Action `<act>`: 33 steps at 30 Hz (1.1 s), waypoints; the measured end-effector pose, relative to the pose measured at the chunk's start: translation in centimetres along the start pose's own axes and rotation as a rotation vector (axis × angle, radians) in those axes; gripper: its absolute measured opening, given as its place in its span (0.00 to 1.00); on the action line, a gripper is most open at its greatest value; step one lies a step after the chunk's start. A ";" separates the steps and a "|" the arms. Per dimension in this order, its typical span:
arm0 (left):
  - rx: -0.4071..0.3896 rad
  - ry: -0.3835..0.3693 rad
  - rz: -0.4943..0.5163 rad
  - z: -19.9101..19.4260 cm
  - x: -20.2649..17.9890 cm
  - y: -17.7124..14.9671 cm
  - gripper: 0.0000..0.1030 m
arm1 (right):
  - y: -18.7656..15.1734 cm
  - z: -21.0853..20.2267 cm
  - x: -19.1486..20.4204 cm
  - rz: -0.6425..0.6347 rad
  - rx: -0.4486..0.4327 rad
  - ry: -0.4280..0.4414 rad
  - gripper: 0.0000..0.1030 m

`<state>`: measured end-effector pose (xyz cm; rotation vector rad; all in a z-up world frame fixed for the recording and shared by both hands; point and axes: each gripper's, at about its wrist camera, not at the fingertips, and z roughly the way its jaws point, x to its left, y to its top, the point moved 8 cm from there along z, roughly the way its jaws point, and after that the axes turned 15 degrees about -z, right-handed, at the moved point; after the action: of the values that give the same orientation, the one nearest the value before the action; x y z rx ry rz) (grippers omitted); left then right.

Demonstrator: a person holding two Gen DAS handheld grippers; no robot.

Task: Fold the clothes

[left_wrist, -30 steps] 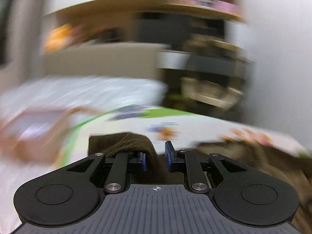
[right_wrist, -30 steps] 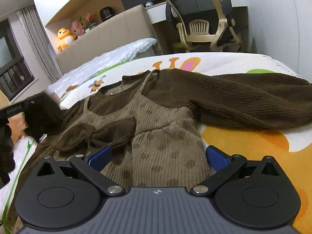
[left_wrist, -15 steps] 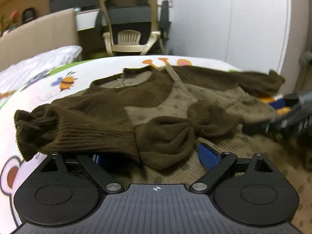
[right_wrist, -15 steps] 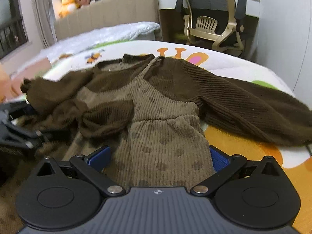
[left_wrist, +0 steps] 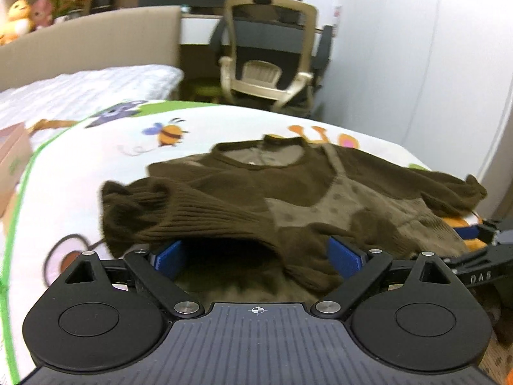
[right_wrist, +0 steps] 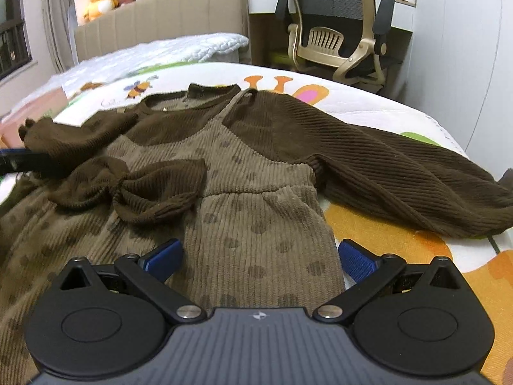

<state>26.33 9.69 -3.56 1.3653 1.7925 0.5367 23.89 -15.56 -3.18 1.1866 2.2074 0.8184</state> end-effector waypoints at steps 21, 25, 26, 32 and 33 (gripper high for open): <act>-0.046 -0.318 -0.226 2.6 -3.6 7.4 0.86 | -0.1 -0.3 -0.3 0.039 -0.031 0.022 1.00; -0.076 -0.264 -0.186 1.3 -2.2 5.6 0.91 | 1.1 -1.9 -1.0 0.042 -0.091 0.030 1.00; -0.071 -0.236 -0.153 1.1 -1.7 5.0 0.92 | 2.1 -2.7 -1.0 0.020 -0.130 0.026 1.00; -0.024 -0.108 -0.003 1.2 0.7 1.7 0.94 | 8.4 -2.8 -0.6 0.097 -0.185 0.159 0.82; -0.014 -0.114 -0.019 1.4 1.0 1.5 0.94 | 8.7 -1.2 -0.1 0.106 -0.149 0.168 0.80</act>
<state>28.25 10.93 -3.66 1.3409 1.7052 0.4518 27.94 -12.13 3.82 1.2081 2.1852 1.1431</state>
